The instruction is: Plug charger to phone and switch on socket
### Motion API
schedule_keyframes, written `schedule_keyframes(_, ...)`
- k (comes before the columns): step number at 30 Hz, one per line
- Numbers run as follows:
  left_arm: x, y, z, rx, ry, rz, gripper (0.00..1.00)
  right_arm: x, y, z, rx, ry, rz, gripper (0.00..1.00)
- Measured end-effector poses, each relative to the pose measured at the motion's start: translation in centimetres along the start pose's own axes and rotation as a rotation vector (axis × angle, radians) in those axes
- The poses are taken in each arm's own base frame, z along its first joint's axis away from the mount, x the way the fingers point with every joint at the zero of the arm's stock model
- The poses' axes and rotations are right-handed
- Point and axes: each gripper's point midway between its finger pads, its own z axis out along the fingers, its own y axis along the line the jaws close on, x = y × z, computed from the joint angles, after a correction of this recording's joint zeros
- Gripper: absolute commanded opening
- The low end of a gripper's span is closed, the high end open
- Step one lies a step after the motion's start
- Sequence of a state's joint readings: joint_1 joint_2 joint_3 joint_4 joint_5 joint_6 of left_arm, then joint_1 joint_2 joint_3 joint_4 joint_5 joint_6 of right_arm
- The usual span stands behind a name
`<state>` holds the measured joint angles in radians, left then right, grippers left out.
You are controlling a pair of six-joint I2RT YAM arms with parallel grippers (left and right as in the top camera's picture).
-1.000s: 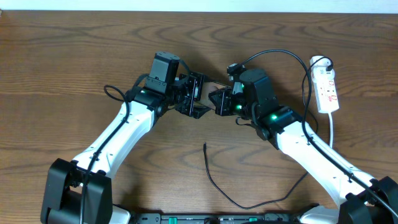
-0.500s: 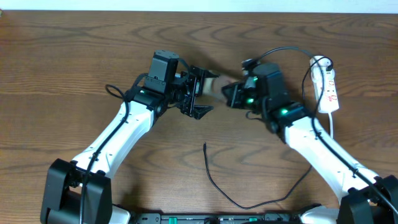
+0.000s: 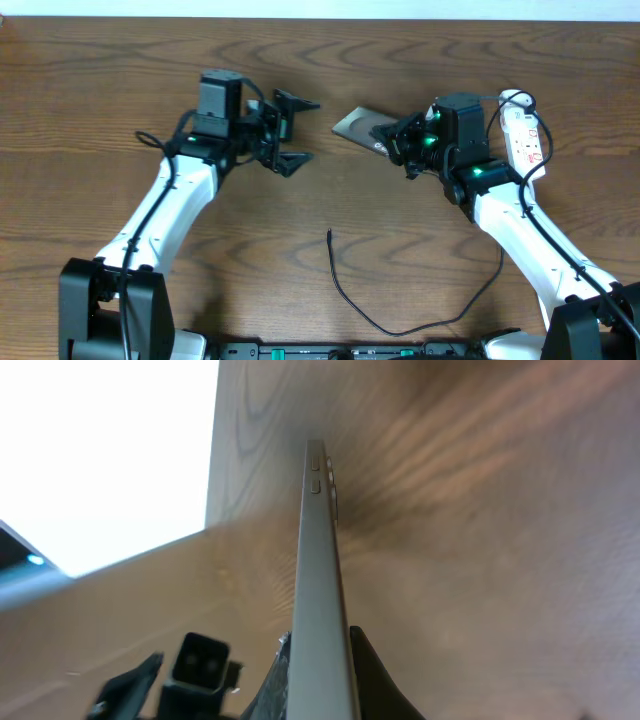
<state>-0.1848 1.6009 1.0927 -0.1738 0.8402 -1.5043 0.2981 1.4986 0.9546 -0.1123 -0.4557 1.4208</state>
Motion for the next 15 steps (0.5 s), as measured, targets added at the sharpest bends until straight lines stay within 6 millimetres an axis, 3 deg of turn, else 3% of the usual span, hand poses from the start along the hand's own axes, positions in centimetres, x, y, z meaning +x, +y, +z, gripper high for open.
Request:
schedule_keyframes(3, -1.7, -0.5, -0.8, 0.023, -0.057, 0.022, 0.94, 1.3, 0.6, 0.3, -0.016, 0.035, 0.094, 0.01)
schedule_keyframes(4, -2.2, -1.2, -0.9, 0.049, -0.081, 0.082, 0.94, 2.3, 1.7, 0.6, -0.056, 0.059, 0.096, 0.01)
schedule_keyframes(9, -2.3, -3.1, -1.1, 0.108, -0.107, 0.256, 0.94, 6.0, 4.6, 1.2, -0.155, 0.127, 0.053, 0.01)
schedule_keyframes(15, -2.0, -3.5, -1.1, 0.123, -0.092, 0.320, 0.94, 8.0, 6.5, 1.5, -0.224, 0.136, 0.050, 0.01)
